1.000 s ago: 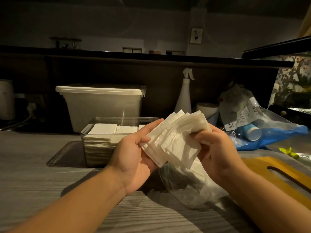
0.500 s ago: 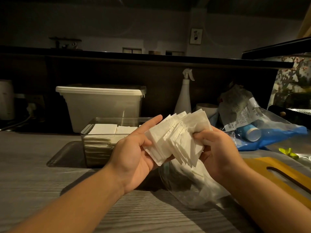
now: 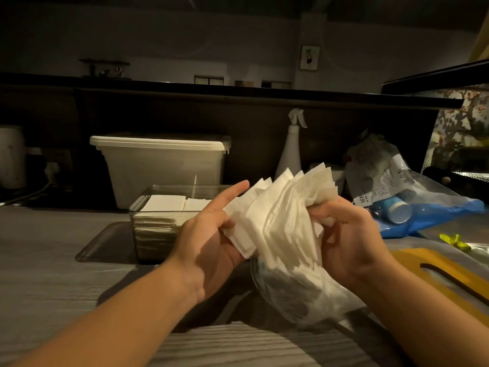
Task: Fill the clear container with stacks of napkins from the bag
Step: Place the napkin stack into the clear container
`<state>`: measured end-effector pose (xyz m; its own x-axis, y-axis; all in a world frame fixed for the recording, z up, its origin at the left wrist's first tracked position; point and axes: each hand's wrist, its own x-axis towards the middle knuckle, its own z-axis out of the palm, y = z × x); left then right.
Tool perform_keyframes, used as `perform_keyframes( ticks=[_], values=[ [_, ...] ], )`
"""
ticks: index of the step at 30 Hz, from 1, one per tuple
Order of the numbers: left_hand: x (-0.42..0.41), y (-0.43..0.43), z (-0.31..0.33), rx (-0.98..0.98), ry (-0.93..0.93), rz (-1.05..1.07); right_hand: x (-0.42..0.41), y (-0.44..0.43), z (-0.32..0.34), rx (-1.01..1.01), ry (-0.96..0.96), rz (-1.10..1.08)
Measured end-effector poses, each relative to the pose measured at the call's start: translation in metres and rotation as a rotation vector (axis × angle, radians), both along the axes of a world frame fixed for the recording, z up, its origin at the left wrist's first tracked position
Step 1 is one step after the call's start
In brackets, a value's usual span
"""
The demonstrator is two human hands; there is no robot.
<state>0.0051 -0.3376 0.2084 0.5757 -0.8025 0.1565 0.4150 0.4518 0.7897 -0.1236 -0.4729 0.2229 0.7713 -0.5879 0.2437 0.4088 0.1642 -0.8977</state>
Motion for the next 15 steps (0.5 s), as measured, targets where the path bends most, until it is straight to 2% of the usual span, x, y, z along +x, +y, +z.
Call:
perform_keyframes(
  ticks=[4, 11, 15],
  values=[
    [-0.003, 0.0, -0.004, 0.044, -0.083, -0.029, 0.008, -0.004, -0.007, -0.074, 0.073, -0.089],
    [-0.003, 0.0, -0.004, -0.004, -0.028, -0.101, 0.011, -0.008, -0.013, -0.12, 0.155, -0.227],
    [-0.004, 0.002, -0.004, 0.012, -0.121, -0.085, 0.011, -0.007, -0.014, -0.173, 0.162, -0.242]
  ],
)
